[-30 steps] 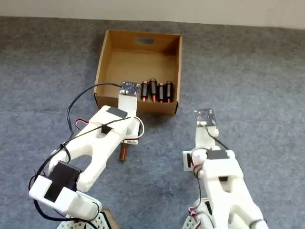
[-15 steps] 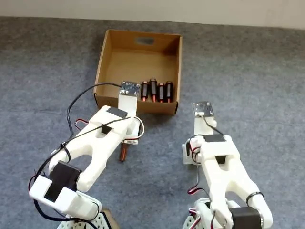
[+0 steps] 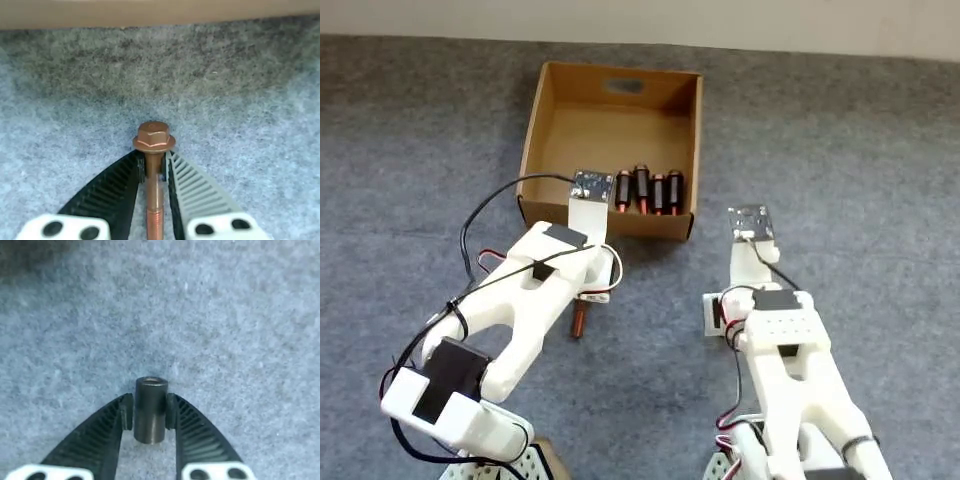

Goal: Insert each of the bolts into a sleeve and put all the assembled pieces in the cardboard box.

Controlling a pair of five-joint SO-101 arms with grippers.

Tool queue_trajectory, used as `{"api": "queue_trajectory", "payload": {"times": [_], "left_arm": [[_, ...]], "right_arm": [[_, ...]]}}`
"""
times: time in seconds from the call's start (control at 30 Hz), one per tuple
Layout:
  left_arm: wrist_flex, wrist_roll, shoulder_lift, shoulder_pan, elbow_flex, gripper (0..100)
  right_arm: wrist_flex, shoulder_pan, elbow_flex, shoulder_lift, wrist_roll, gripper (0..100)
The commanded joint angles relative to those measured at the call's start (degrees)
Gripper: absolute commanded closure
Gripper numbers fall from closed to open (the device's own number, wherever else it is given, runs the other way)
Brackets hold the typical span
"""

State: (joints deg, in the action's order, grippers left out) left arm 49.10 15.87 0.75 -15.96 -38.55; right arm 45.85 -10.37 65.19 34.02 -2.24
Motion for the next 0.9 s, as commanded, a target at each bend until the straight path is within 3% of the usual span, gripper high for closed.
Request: {"api": "queue_trajectory", "payload": {"times": [0.0,0.43,0.6,0.87], "left_arm": [[-1.4,0.0,-1.0,0.6,0.0,99],[-1.4,0.0,-1.0,0.7,0.0,99],[-1.4,0.0,-1.0,0.7,0.0,99],[-1.4,0.0,-1.0,0.7,0.0,99]], "right_arm": [[-0.7,-0.4,-0.3,1.6,0.2,89.0],[-5.5,-0.2,-5.8,-16.0,0.1,89.3],[-5.2,-0.2,-5.1,-12.4,-1.1,99.8],[-3.5,-1.0,4.6,5.3,-1.8,99.3]]}}
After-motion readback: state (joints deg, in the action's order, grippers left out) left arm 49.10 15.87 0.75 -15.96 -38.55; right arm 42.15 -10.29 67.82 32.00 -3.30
